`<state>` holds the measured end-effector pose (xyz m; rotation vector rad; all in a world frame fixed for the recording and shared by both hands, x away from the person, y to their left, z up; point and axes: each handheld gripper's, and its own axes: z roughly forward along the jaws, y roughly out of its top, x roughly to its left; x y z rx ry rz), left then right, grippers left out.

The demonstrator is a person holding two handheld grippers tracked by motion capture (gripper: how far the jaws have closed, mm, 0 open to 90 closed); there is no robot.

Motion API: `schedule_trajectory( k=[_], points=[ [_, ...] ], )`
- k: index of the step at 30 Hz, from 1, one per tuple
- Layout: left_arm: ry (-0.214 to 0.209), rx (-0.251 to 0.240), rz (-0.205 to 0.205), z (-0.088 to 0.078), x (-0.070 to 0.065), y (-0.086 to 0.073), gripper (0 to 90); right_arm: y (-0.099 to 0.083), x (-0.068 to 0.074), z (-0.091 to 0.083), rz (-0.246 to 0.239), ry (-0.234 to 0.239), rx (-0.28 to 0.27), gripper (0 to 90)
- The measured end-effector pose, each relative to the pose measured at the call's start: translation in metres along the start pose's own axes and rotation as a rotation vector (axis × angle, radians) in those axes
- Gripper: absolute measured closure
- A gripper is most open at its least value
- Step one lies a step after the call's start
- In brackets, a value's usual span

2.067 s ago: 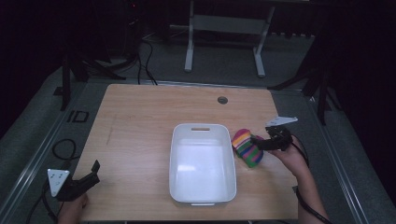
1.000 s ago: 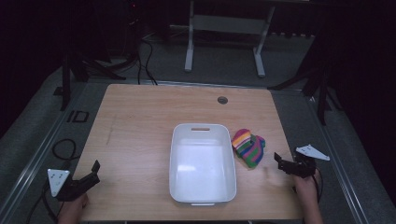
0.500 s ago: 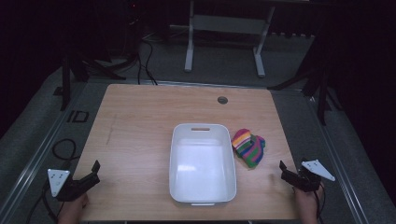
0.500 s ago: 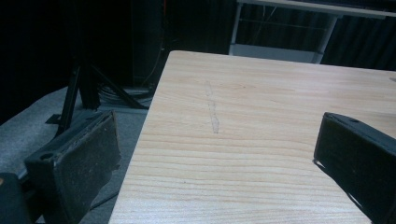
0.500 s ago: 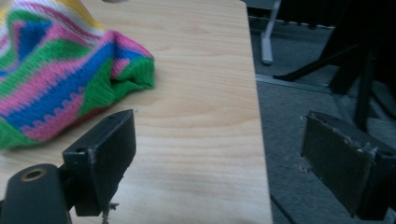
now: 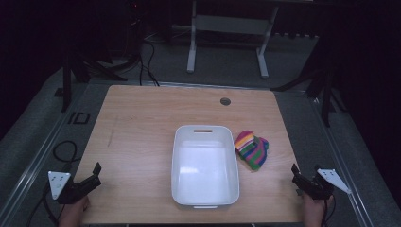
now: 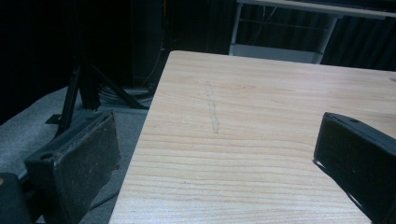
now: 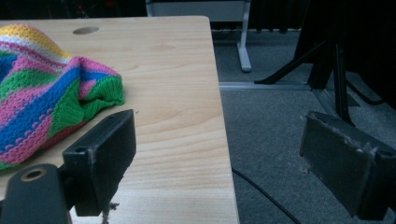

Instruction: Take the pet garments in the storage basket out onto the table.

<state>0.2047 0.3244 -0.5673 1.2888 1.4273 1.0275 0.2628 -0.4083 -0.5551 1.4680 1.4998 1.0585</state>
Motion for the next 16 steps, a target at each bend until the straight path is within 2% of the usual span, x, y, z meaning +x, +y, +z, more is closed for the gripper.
schedule_trajectory(
  k=[6,9,11,16],
  points=[
    [-0.001,0.000,0.001,0.0001,-0.0002,-0.0001,0.9,-0.0003,-0.0029,-0.0008,0.025,-0.016,-0.018,10.5],
    [0.000,0.000,0.001,0.0002,-0.0003,-0.0001,0.9,-0.0004,-0.0036,0.0018,0.031,-0.032,0.004,10.5],
    [0.001,0.001,0.001,0.0003,-0.0003,-0.0001,0.9,0.0000,-0.0039,0.0029,0.035,-0.024,0.011,10.5],
    [0.001,0.001,0.002,0.0002,-0.0004,-0.0001,0.9,0.0002,-0.0049,0.0033,0.043,-0.032,0.014,10.5]
  ],
)
